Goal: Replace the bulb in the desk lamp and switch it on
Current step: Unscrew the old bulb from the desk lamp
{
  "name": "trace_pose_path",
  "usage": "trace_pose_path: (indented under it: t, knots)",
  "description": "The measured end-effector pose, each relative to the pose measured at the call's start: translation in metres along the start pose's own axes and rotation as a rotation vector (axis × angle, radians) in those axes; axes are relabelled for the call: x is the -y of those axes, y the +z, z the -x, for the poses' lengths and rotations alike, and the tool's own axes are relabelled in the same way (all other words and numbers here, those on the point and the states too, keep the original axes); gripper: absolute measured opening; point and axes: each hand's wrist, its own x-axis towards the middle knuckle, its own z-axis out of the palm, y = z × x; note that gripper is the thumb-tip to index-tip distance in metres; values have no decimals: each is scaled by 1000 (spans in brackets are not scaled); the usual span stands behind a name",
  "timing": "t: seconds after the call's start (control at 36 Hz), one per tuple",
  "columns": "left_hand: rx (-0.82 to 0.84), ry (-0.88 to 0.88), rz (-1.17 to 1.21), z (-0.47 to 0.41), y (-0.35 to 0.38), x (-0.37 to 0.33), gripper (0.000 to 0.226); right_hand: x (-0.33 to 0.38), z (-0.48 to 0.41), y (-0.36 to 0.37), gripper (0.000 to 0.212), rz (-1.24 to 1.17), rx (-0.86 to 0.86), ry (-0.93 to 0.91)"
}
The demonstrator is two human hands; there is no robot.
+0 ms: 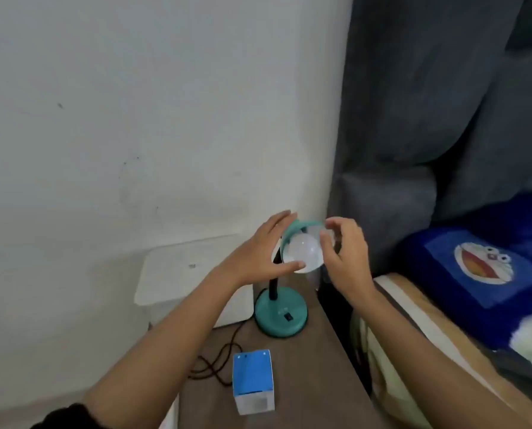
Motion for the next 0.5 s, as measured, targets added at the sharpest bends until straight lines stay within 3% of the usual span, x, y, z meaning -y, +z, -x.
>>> trace_pose_path:
  t: [0.36,0.5]
  knots:
    - [-34,26,57,-16,45,19,115,-37,3,28,56,-110,270,230]
    - [-68,66,76,-20,47,25,109,-38,-4,35,53,-142,279,230]
